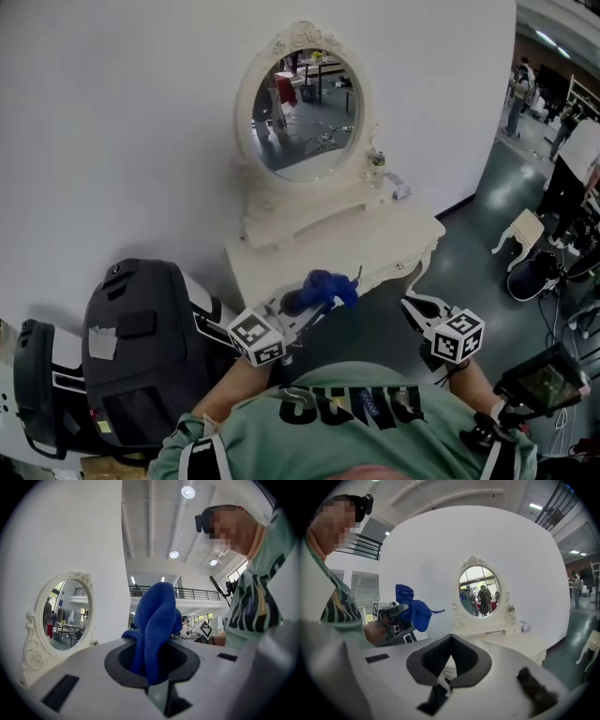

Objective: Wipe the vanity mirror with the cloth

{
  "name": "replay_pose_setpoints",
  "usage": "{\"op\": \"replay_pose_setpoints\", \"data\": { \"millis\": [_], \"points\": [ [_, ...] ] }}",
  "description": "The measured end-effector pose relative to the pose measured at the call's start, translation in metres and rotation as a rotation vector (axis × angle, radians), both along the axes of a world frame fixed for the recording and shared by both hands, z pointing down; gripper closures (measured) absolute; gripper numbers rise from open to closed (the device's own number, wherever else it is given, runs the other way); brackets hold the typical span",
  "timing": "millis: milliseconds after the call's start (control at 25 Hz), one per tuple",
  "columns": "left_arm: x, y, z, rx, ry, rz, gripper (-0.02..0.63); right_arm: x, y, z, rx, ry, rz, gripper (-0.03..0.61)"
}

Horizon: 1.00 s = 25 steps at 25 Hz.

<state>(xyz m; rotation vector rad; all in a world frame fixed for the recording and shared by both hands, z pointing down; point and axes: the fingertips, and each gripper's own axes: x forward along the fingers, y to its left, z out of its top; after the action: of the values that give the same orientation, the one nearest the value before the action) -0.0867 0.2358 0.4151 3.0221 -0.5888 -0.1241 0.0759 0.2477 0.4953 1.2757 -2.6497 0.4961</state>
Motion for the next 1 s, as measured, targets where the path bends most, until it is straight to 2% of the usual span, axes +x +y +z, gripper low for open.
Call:
{"op": "replay_pose_setpoints", "data": {
  "millis": [240, 560, 680, 840, 920, 1000],
  "points": [
    [-0.045, -0.081, -0.017, 0.040, -0.007, 0.038, 0.540, -0.041, -0.080, -0.012, 0.021, 0.017, 0.041, 0.571],
    [-0.100, -0.168, -0.012, 0.049, -0.013, -0.020, 0.540, -0.087, -0.178, -0.012, 0.018, 0.053, 0.004, 0.571],
    [-0.101, -0.196, -0.007, 0.056, -0.028, -0.056, 0.540, -0.090, -0.209, -0.011, 0.031, 0.058, -0.041, 0.571],
    [-0.084, -0.243, -0.006, 0.107, -0.085, -0.141, 0.540, -0.073, -0.261, -0.003, 0.047, 0.046, -0.105, 0.571],
    [-0.070, -0.273, -0.015, 0.164, -0.116, -0.206, 0.540, -0.058, -0.292, -0.002, 0.060, 0.044, -0.154, 0.571],
    [-0.055, -0.307, -0.032, 0.256, -0.161, -0.299, 0.540, -0.041, -0.325, -0.003, 0.088, 0.070, -0.208, 0.571]
  ]
}}
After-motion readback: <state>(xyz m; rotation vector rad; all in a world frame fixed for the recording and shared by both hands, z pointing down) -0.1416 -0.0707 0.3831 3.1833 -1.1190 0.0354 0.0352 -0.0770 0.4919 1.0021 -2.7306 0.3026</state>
